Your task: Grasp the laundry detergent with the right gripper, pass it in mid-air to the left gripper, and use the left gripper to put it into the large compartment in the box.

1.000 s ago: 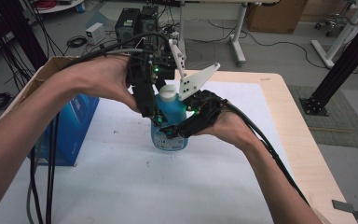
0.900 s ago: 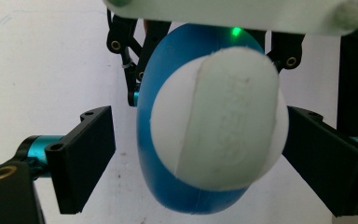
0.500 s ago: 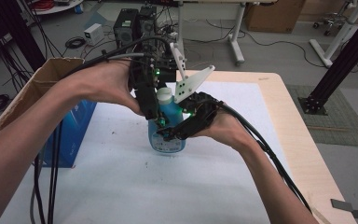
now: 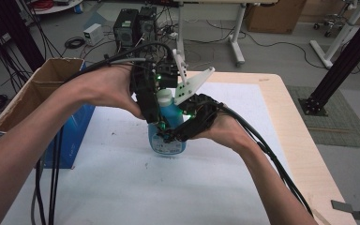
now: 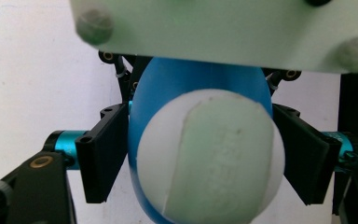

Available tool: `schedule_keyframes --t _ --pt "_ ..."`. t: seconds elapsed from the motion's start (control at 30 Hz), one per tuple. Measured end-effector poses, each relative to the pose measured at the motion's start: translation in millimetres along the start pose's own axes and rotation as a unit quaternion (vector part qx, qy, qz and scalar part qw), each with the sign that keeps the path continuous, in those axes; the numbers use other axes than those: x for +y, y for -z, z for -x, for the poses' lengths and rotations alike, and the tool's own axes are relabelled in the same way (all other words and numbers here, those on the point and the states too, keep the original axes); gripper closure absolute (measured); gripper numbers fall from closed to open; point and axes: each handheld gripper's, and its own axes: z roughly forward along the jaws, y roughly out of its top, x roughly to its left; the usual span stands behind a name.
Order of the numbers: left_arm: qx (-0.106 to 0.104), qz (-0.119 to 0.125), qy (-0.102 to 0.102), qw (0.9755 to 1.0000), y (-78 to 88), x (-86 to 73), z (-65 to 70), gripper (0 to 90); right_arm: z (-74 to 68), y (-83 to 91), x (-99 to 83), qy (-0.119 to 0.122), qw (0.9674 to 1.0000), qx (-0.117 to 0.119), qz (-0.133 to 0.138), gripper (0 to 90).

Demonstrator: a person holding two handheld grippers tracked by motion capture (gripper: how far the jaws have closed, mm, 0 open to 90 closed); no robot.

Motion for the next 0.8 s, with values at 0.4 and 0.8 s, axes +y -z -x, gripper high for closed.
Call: schedule_keyframes --t 0.4,0.8 --pt "-0.004 -0.004 -0.001 1.0 3.6 -3.0 -0.4 31.2 -0.5 -2.8 -1.0 -0.002 1.0 0.003 0.001 45.8" --pt "0.002 -0.01 -0.009 0.9999 2.3 -2.5 1.3 36.5 -1.5 -3.5 -0.4 0.001 1.0 0.007 0.003 45.7"
